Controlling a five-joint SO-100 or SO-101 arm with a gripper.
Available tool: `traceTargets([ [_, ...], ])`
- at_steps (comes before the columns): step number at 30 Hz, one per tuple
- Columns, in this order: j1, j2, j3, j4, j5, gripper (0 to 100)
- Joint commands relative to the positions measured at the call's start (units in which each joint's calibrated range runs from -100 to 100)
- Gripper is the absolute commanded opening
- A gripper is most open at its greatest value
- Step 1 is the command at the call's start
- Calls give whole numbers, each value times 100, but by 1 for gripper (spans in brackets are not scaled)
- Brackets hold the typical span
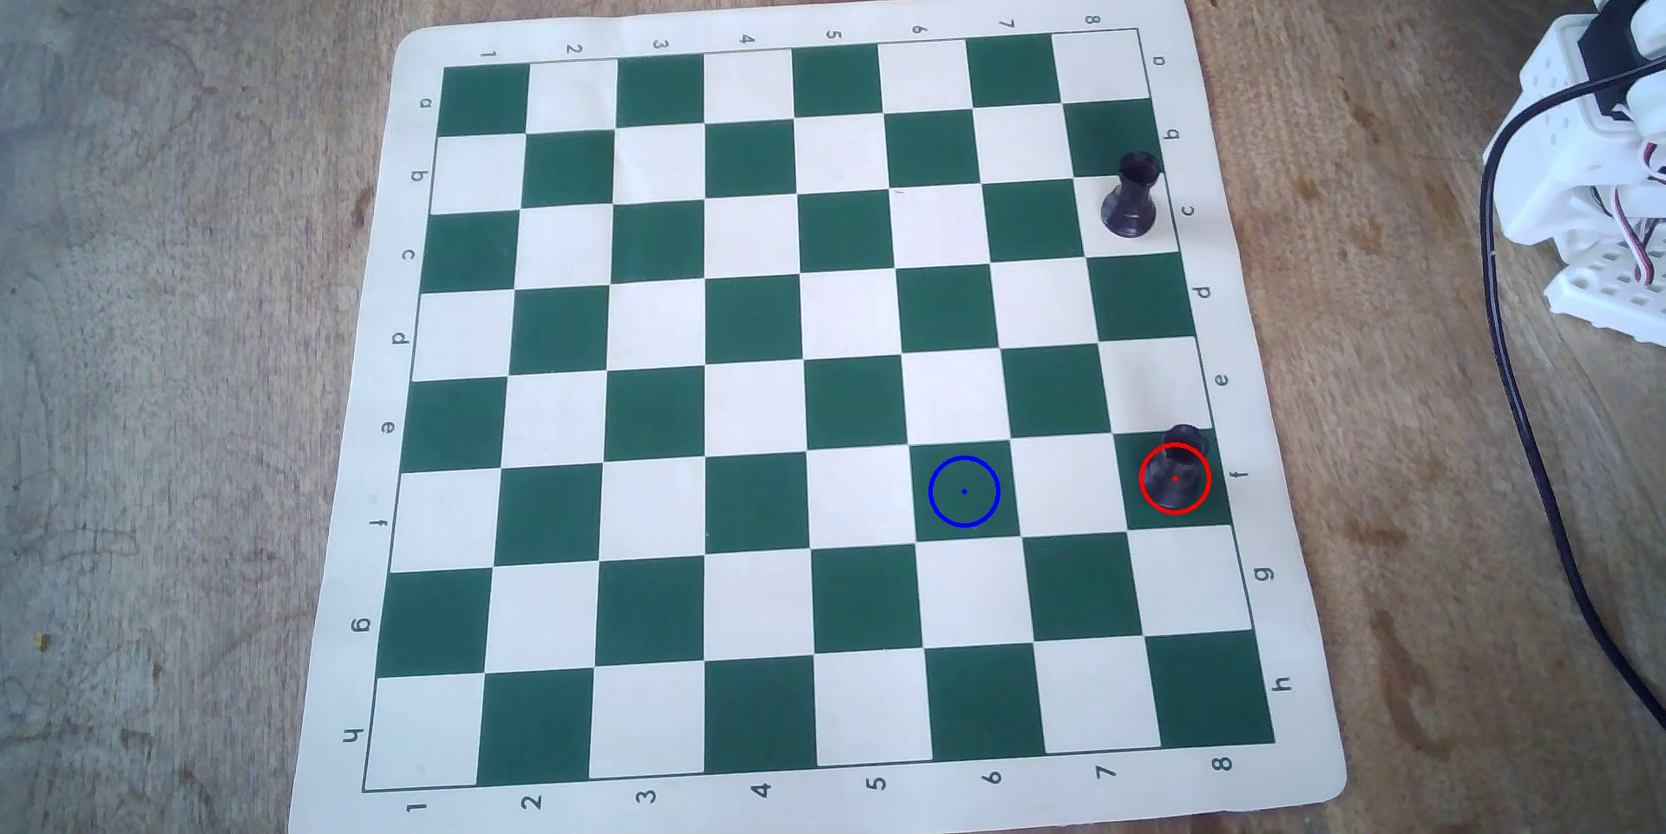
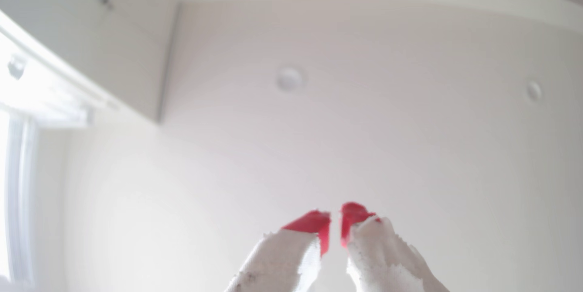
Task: Move the chess piece from red to blue
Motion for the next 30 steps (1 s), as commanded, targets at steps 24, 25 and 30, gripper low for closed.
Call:
traceTargets([
  [24, -35, 22, 81, -15, 5, 2],
  [25, -35, 22, 81, -15, -29, 2],
  [30, -35, 22, 81, -15, 5, 2],
])
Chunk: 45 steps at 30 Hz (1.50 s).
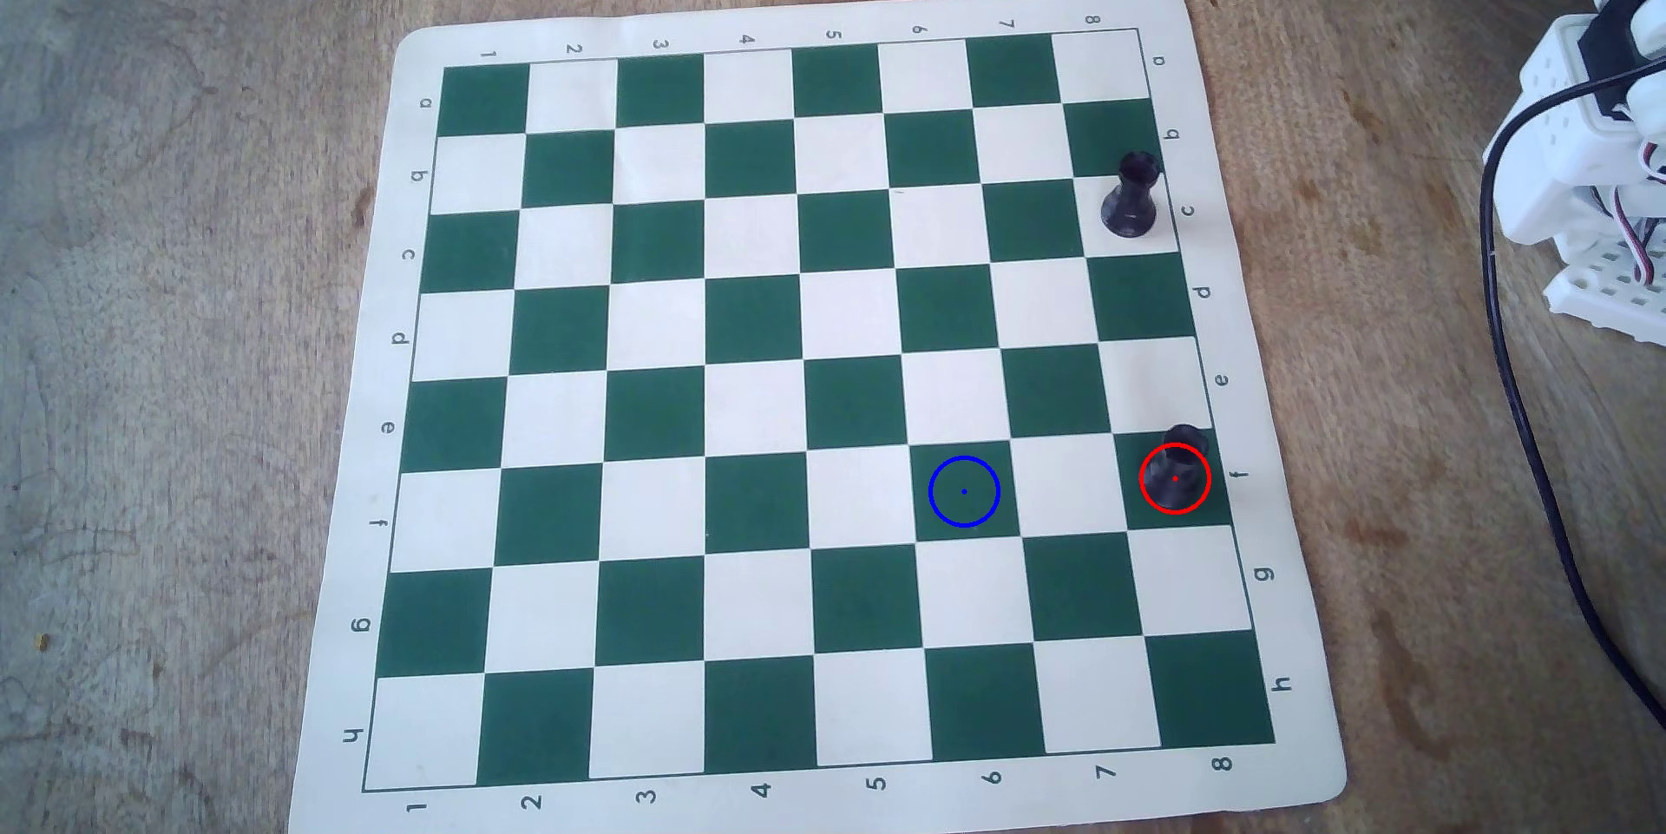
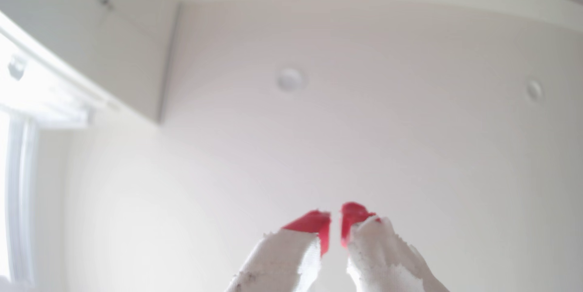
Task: Move the chess piece from red to blue
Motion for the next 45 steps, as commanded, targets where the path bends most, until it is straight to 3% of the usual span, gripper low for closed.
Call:
traceTargets([
  [1, -35, 22, 81, -15, 10, 3],
  [5, -28, 14, 81, 304, 34, 13],
  [14, 51, 22, 90, 2573, 293, 35],
  [18, 598, 22, 54, 4588, 234, 36],
  [21, 1091, 124, -463, 6733, 112, 38],
  [25, 1357, 693, -1451, 8502, 88, 41],
  [27, 1419, 948, -2194, 9698, -20, 41],
  [29, 1459, 1695, -3772, 11827, -342, 40],
  [35, 1146, 3087, -5911, 14784, -611, 41],
  [37, 676, 3257, -6863, 16381, -596, 42],
  [45, -427, 3435, -7389, 18592, -523, 39],
])
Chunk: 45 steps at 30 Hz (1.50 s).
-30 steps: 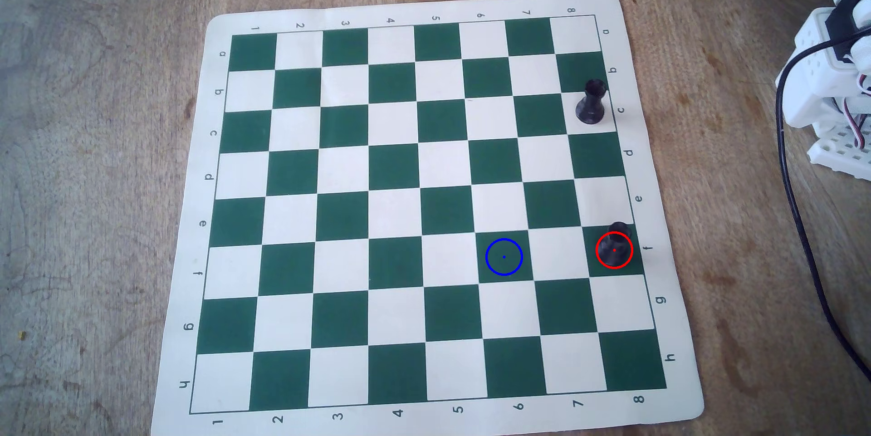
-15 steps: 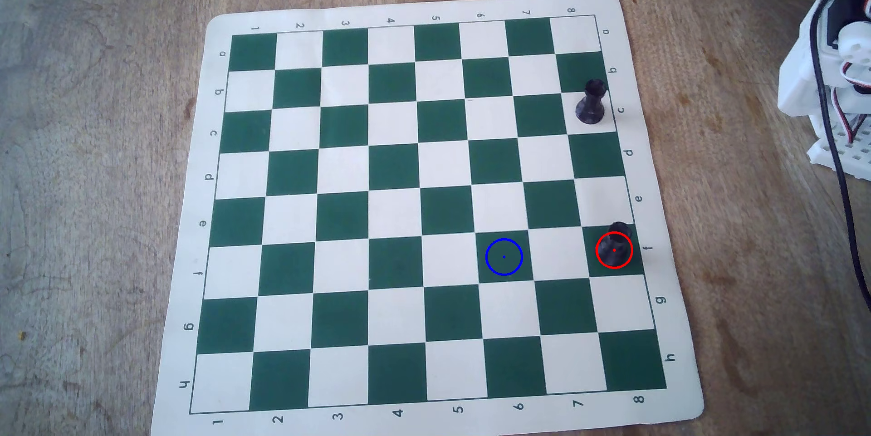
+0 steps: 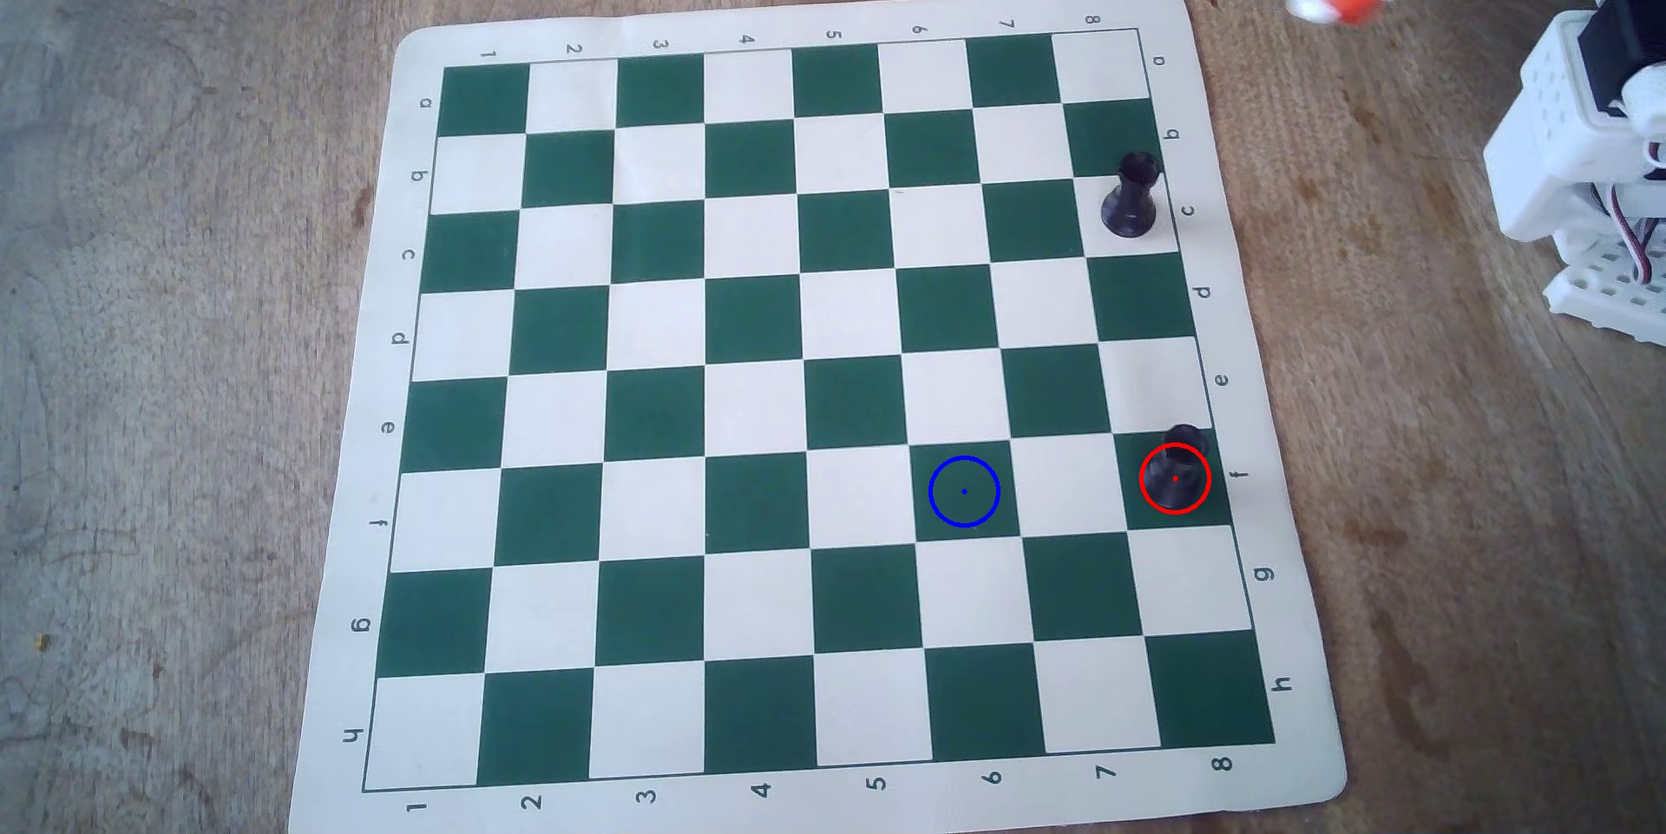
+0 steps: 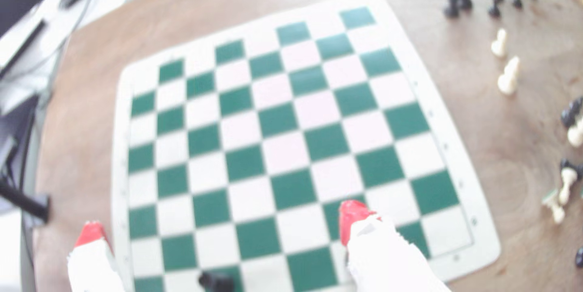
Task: Move the chess piece from red to blue
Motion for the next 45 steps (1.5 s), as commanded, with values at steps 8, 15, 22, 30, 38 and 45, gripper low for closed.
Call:
traceTargets([
  [8, -822, 668, 1265, 1000, 176, 30],
  [15, -1065, 1339, 1483, 623, 98, 29],
  [22, -1612, 1695, 1428, 500, 98, 34],
  [30, -1706, 2162, 1727, -687, 39, 36],
  [38, -1644, 2595, 2298, -1539, -44, 32],
  [45, -2097, 2086, 3187, -1506, -171, 31],
])
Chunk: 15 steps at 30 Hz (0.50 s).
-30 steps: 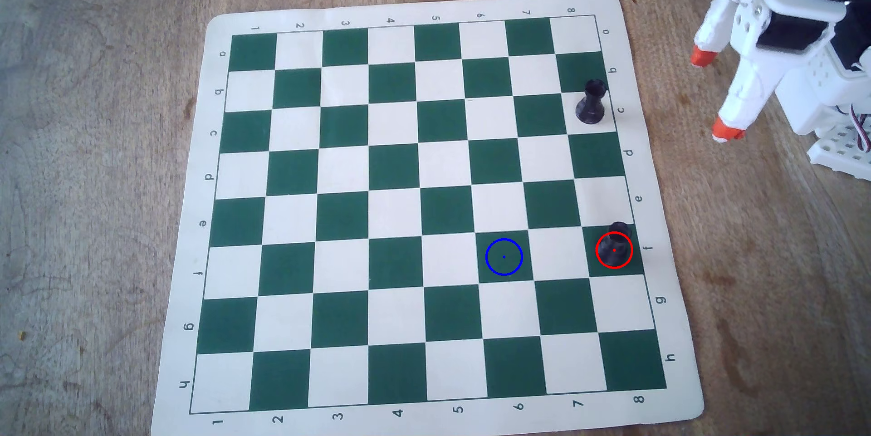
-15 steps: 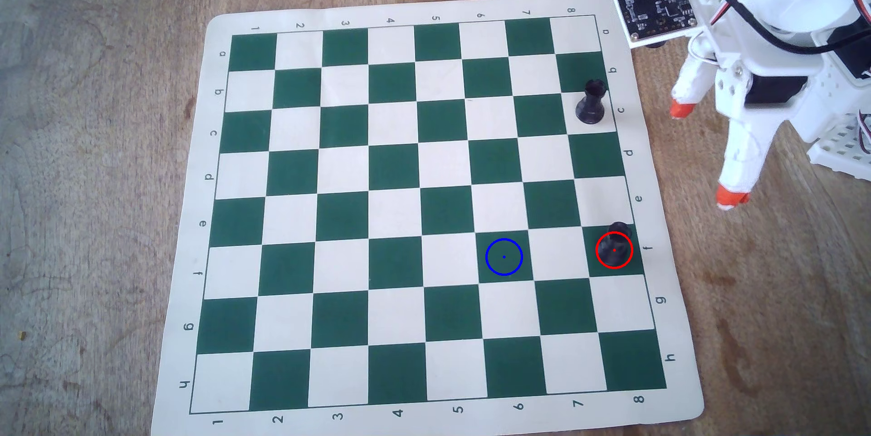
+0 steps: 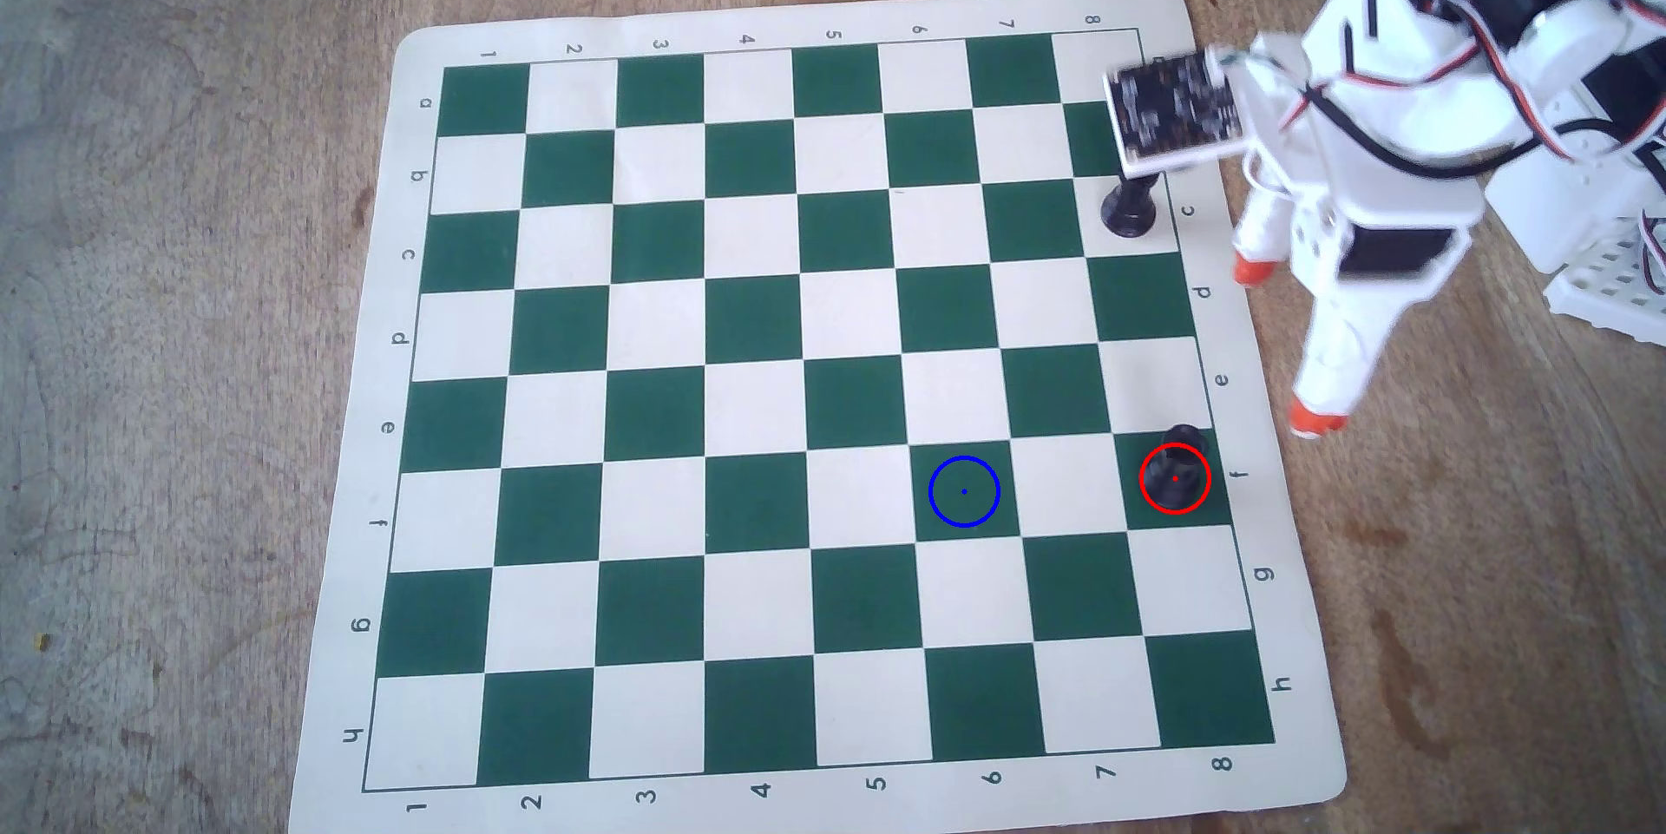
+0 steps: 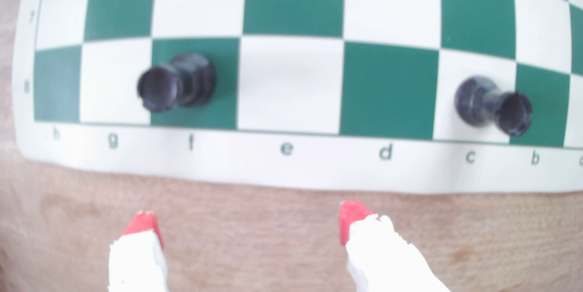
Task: Move the chess piece from red to blue
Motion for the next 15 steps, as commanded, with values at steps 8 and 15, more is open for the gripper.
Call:
traceTargets([
  [8, -494, -724, 277, -589, -298, 32],
  [15, -377, 465, 195, -1818, -332, 31],
])
